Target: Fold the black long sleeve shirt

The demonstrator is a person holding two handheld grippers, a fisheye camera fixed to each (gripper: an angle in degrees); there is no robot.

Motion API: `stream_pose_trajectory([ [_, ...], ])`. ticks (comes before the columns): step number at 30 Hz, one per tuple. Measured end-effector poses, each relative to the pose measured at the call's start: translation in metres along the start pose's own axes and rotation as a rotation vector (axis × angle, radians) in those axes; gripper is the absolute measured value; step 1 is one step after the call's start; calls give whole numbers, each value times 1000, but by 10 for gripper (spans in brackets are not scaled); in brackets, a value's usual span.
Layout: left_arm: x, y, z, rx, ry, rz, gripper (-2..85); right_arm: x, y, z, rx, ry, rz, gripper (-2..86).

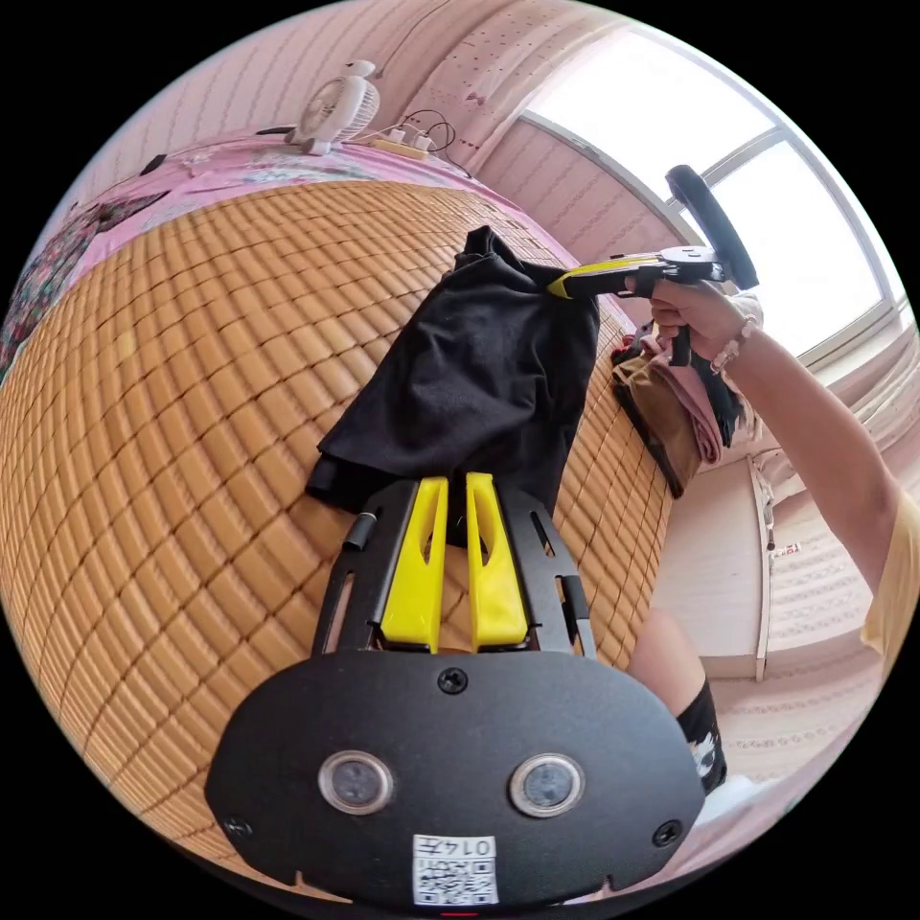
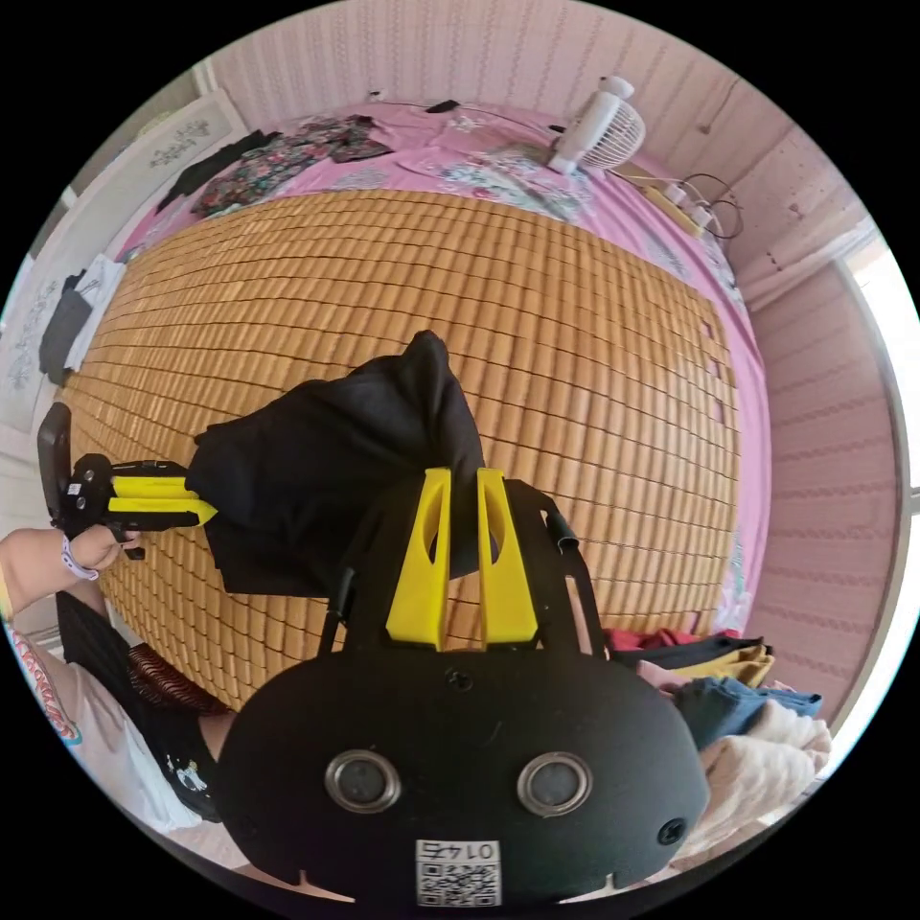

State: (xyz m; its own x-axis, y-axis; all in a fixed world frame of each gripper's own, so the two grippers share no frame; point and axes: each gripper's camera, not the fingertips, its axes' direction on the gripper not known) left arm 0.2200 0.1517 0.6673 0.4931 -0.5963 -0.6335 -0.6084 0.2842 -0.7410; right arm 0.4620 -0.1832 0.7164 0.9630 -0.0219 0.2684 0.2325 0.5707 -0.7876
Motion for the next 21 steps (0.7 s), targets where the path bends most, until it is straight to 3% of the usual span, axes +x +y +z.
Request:
stream_pose_trajectory([
  [4,45,-89,30,3,207,-20,15,91,-2,6,-79,212,252,77],
  [8,64,-67,-3,30,108,215,1,105,31,-20,140,128,342,89],
  [12,27,10,-51,11,29,212,-5,25,86,-21,301,80,165,96],
  [16,-39,135,-139,41,-61,-32,-6,-68,129,5,277,-87,-28,101],
  [21,-95,291,-258,204,-249,-314,-6,-212,137,30,272,-305,-372,106],
])
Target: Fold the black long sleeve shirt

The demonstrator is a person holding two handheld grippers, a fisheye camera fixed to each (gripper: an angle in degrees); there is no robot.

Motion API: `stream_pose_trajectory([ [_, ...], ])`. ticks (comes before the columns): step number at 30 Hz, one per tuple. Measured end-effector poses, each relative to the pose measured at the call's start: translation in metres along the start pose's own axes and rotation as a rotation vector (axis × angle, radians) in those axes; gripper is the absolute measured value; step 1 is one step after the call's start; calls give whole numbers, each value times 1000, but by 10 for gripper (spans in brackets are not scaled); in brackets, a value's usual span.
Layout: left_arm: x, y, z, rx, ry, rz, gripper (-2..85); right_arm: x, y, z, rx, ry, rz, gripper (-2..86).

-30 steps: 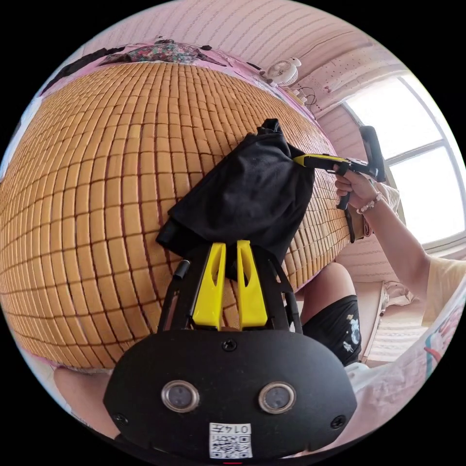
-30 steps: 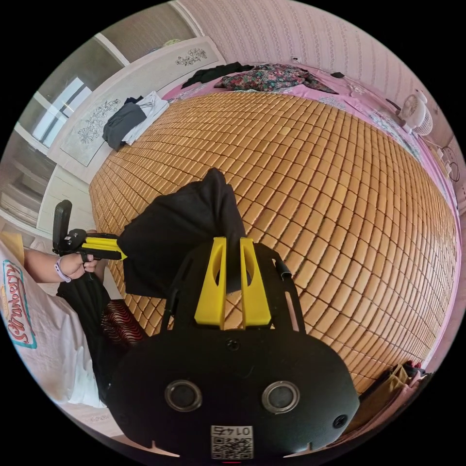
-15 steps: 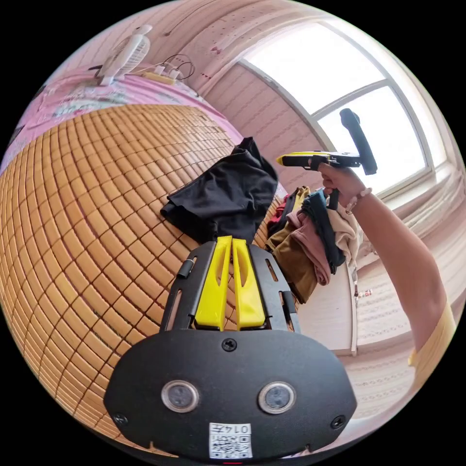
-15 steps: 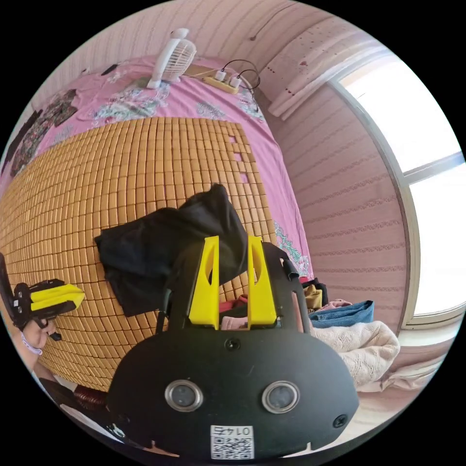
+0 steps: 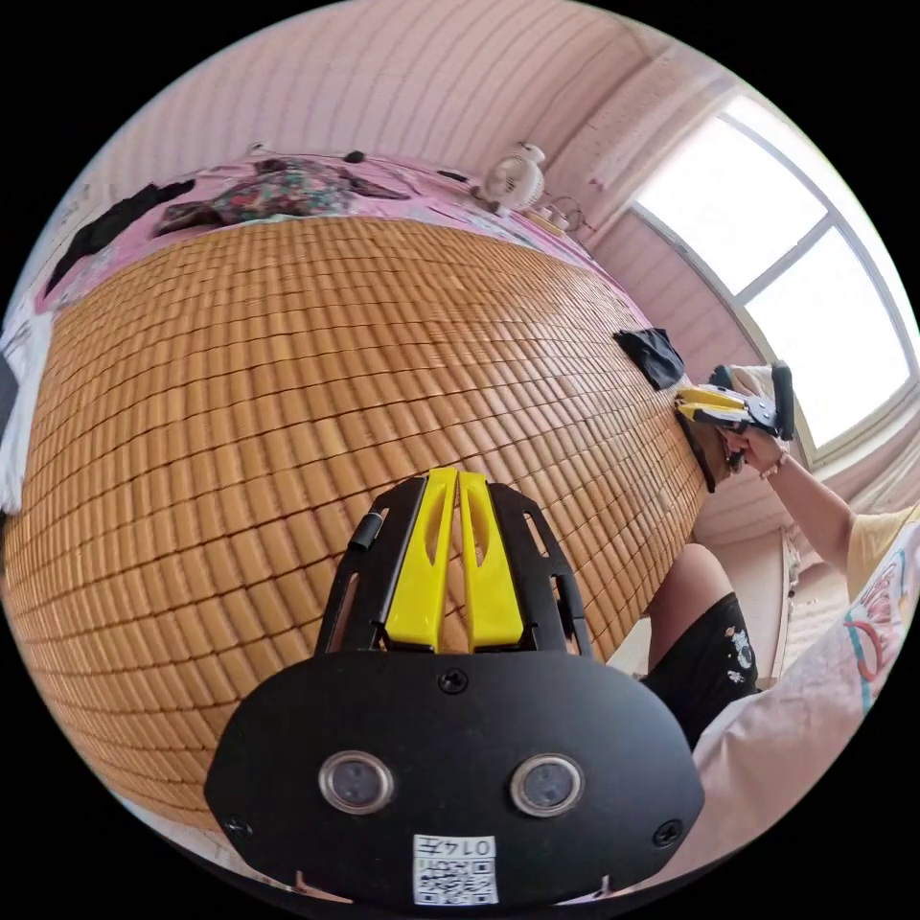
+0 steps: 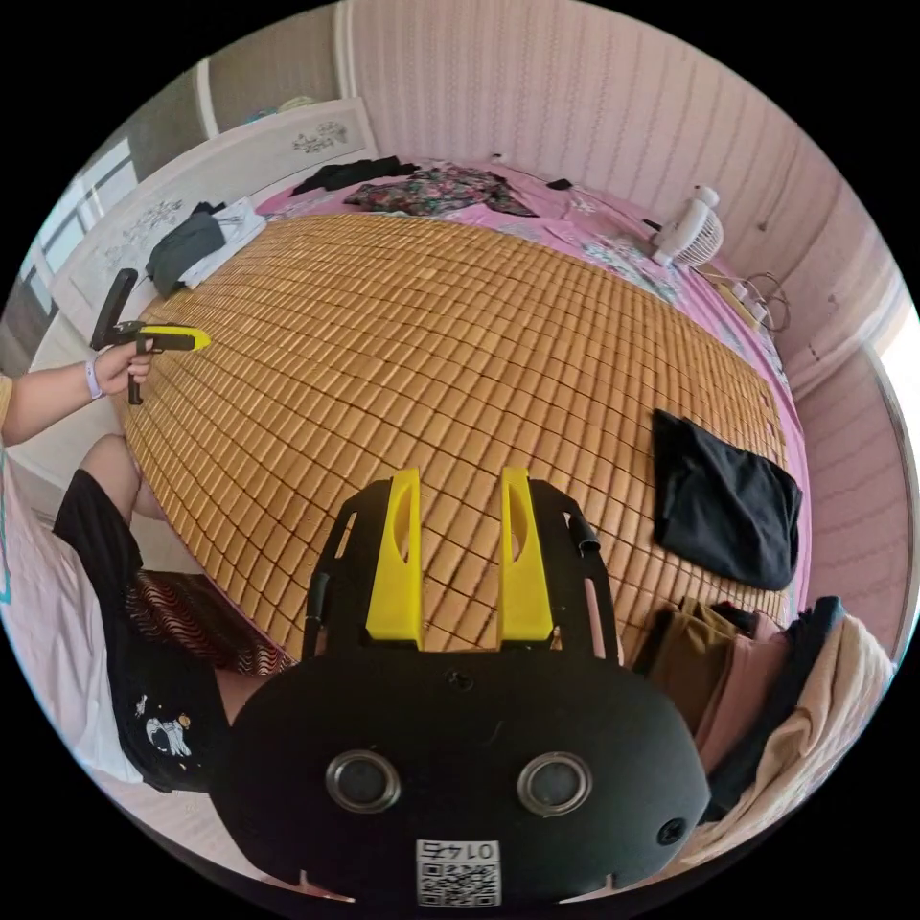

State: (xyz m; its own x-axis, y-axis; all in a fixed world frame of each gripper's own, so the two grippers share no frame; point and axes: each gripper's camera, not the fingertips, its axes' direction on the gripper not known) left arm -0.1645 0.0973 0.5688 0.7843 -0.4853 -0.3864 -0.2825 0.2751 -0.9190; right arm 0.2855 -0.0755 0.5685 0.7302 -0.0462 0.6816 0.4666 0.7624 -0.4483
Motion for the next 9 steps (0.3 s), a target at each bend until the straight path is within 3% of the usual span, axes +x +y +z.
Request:
stream_pose_trajectory([
  [9,-150,120,-153,292,-305,-364,5,-174,-189,107,26,-408,-409,102],
])
